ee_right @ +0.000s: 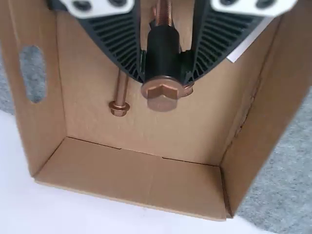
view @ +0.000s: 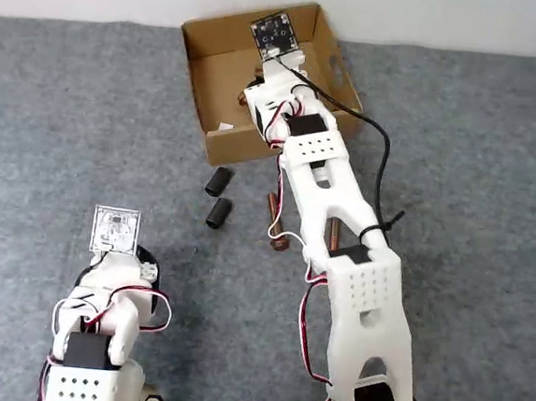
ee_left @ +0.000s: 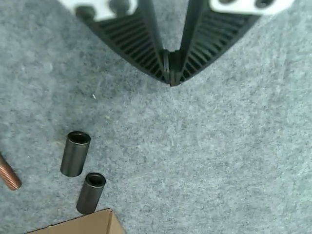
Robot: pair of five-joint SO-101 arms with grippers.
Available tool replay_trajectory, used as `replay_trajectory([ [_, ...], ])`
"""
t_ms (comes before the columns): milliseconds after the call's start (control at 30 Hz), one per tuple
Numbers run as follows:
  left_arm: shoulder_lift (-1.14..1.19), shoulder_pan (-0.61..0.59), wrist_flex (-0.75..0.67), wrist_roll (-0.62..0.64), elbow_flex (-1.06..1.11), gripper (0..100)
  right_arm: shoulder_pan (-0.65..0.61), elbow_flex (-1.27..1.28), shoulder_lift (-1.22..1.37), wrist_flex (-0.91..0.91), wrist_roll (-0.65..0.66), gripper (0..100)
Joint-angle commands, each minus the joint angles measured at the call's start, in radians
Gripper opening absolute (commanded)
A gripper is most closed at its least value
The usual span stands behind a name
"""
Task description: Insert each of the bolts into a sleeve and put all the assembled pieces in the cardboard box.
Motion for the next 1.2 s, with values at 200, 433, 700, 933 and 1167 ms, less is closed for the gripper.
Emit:
replay_trajectory([
  [200,-0.009,-0.006,-0.026,0.068,-0.004,0,0.004,-0.144,0.044,0.125,0.071,15.8],
  [433,-0.009,-0.075,-0.034,0.068,-0.004,0,0.007,-0.172,0.015,0.17,0.071,12.2],
  [700,-0.009,-0.109,-0.054,0.069,-0.004,0,-0.021,-0.175,-0.107,0.384,0.063,1.5],
  [933,-0.009,-0.109,-0.055,0.069,-0.004,0,-0.067,-0.175,-0.211,0.61,-0.018,1.4],
  [1167,-0.009,-0.109,-0.055,0.069,-0.004,0,-0.13,-0.175,-0.252,0.849,-0.152,1.5],
])
